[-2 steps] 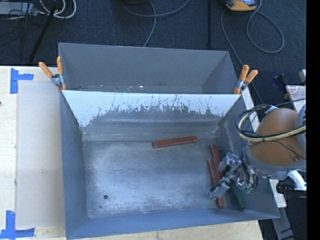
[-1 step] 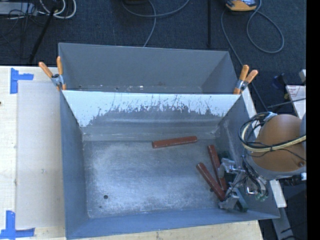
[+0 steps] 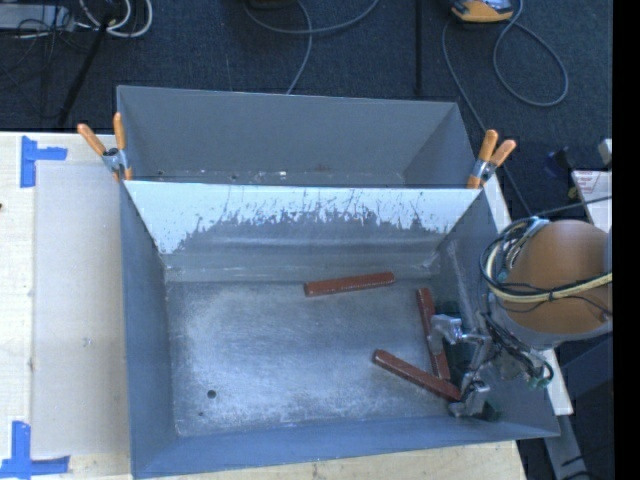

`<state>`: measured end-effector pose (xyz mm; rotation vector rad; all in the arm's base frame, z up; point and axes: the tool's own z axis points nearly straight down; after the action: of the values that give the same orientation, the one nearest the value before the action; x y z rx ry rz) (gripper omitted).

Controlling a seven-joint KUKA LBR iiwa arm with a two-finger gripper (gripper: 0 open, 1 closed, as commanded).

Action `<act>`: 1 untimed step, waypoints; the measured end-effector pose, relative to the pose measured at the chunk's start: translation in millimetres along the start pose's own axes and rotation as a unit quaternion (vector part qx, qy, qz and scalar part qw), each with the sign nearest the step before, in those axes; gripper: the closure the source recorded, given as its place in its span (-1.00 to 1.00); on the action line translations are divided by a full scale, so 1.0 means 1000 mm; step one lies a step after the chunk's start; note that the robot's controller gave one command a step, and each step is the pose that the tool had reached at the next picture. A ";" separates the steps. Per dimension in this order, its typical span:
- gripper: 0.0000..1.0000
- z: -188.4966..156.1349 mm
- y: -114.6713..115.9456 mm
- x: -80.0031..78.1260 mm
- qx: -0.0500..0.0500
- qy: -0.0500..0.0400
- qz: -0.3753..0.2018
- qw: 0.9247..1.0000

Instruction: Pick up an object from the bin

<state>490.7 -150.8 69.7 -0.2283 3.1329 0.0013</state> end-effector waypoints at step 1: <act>-1.00 -0.002 -0.005 0.013 0.001 -0.005 0.027 1.000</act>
Offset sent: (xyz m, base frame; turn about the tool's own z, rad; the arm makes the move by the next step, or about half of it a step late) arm -0.0157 -0.0085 0.0003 0.0553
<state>478.7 -157.3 71.5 -0.1438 3.1272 0.0004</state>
